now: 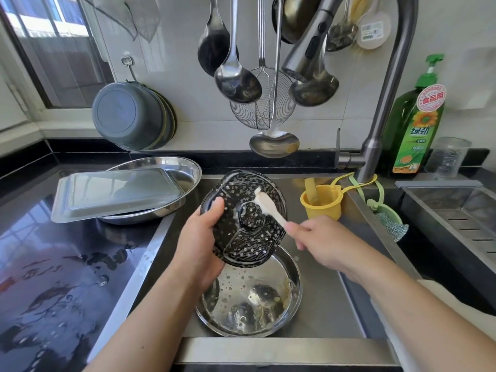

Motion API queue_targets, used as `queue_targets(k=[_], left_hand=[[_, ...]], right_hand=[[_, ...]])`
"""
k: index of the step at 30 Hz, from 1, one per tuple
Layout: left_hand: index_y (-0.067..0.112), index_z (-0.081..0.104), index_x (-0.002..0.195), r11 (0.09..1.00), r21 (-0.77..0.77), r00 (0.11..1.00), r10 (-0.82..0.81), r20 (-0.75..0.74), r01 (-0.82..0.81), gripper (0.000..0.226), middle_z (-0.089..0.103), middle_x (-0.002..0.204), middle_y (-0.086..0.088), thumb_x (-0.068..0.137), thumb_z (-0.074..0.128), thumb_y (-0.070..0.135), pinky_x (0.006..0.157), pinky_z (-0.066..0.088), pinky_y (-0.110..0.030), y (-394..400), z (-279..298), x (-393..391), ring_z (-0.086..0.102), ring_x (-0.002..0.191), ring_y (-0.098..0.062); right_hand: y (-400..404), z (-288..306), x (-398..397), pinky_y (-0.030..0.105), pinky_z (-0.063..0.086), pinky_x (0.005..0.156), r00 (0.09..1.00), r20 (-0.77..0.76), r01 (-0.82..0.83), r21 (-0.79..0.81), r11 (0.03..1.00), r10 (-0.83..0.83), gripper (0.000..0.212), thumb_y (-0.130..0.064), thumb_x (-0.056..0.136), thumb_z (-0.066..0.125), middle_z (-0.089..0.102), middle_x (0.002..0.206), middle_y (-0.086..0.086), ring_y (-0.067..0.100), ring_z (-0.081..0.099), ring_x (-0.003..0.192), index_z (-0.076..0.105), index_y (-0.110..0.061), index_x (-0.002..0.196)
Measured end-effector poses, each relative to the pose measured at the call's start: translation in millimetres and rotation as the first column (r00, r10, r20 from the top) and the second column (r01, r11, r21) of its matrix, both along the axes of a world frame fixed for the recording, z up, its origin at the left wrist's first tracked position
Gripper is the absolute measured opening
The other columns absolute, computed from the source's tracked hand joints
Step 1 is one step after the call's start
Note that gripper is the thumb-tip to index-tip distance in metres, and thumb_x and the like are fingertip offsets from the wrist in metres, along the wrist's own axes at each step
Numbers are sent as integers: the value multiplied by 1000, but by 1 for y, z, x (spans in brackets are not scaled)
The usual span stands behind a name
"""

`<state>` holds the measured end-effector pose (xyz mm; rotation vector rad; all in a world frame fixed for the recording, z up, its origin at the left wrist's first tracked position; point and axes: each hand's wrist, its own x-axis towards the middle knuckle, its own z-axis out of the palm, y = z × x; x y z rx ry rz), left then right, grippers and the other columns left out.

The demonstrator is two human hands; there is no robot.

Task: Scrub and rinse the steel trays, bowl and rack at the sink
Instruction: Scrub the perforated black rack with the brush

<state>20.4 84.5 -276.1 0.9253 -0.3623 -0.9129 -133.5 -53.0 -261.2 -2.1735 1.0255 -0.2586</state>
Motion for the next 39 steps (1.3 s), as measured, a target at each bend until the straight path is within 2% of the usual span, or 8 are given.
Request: queue_targets(k=[5, 8, 11, 19, 23, 28, 33, 39], left_hand=[[0, 61, 126, 997, 36, 993, -69, 100, 66, 52, 71, 120, -28, 86, 38, -24, 96, 56, -60, 1, -1, -1, 71, 111, -44], [-2, 59, 126, 992, 38, 981, -128, 148, 123, 58, 69, 120, -32, 81, 37, -31, 94, 58, -58, -1, -3, -6, 69, 112, -45], [-1, 61, 125, 990, 14, 980, -143, 141, 142, 63, 68, 121, -32, 78, 34, -33, 92, 59, -54, -1, -6, -4, 69, 113, -45], [2, 67, 119, 983, -76, 977, -156, 144, 168, 67, 67, 122, -34, 71, 35, -32, 95, 57, -58, 0, -8, -1, 67, 114, -46], [0, 60, 125, 981, -48, 973, -179, 148, 188, 68, 69, 119, -31, 71, 35, -33, 90, 59, -54, -3, -10, -2, 68, 112, -44], [-4, 57, 131, 980, -4, 968, -197, 158, 200, 71, 67, 123, -32, 74, 28, -36, 97, 58, -53, -3, -13, -2, 67, 117, -45], [8, 70, 119, 970, 33, 940, -240, 242, 239, 70, 71, 116, -27, 67, 39, -27, 87, 60, -43, -4, -14, -7, 71, 108, -36], [10, 69, 117, 974, 129, 914, -221, 340, 187, 68, 69, 115, -31, 60, 44, -18, 102, 53, -58, -4, -18, -2, 65, 115, -46]], right_hand=[[-5, 3, -1, 28, 27, 51, 999, 6, 32, -70, 997, -32, 52, -48, 105, 47, 39, 45, -8, 12, 40, 49, 59, -14, 68], [0, 1, 2, 25, 28, 48, 997, 74, -9, -72, 997, 15, 51, -49, 104, 48, 40, 43, -9, 7, 38, 44, 59, -16, 67], [15, -5, 9, 22, 26, 43, 985, -21, -172, -65, 983, 171, 51, -52, 101, 51, 39, 36, -11, 5, 33, 37, 61, -19, 64], [24, -8, 12, 26, 27, 47, 981, -10, -196, -83, 977, 196, 53, -53, 101, 52, 40, 39, -8, 7, 35, 40, 60, -15, 64], [7, -1, 13, 32, 33, 56, 997, 75, -21, -136, 991, 31, 56, -50, 102, 50, 50, 55, -1, 18, 46, 55, 65, -5, 73], [23, -3, 8, 23, 28, 45, 978, -40, -205, -66, 977, 203, 52, -53, 100, 53, 42, 40, -9, 7, 36, 41, 60, -18, 61], [8, 3, 9, 29, 33, 53, 995, 76, -51, -119, 992, 60, 52, -50, 103, 49, 48, 50, -7, 11, 45, 52, 62, -13, 68], [15, 1, 7, 23, 27, 47, 985, 5, -174, -103, 979, 175, 52, -51, 102, 50, 42, 36, -11, 3, 38, 36, 58, -19, 62]])
